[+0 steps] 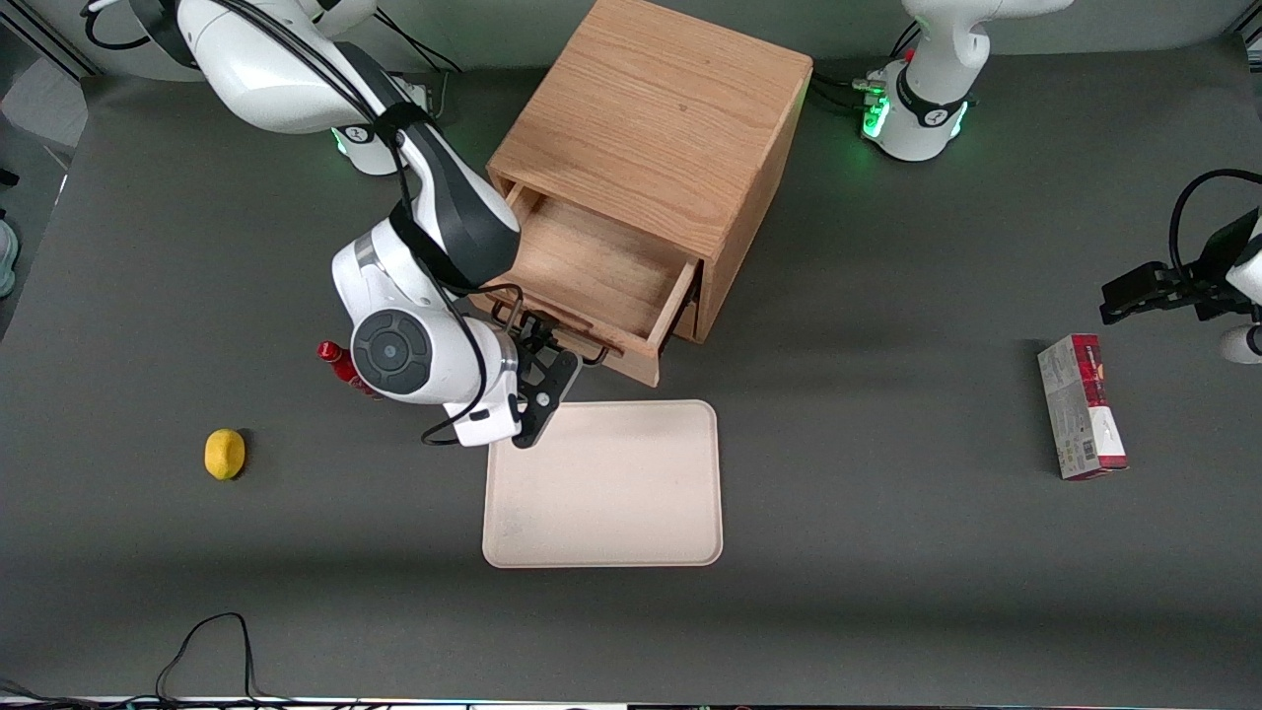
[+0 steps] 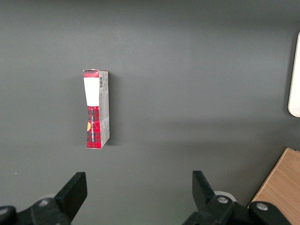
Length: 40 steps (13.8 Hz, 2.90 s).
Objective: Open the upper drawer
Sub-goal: 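Pull the handle outward with the right gripper, sliding the drawer open, then keep pulling the drawer further out with the right gripper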
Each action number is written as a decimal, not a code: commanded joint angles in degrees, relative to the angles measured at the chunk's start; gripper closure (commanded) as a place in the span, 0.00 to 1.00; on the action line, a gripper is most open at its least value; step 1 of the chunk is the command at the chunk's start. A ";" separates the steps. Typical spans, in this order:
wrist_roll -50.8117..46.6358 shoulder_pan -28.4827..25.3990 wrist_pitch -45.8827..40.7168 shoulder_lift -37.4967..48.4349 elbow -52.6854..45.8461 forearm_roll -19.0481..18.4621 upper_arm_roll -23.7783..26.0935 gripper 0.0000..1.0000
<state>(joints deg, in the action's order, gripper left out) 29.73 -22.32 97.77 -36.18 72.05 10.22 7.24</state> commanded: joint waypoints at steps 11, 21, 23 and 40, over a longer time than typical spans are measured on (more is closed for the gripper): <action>3.40 4.39 -0.21 -2.93 -5.95 0.59 0.23 0.00; 3.58 6.15 2.96 -4.24 -7.53 0.59 0.23 0.00; 3.58 6.50 3.48 -4.86 -7.97 0.59 0.23 0.00; 3.05 7.82 4.36 -5.74 -10.26 0.41 -1.00 0.00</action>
<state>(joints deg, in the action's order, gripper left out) 31.99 -14.94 102.27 -40.78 64.39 10.22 6.70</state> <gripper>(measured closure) 0.000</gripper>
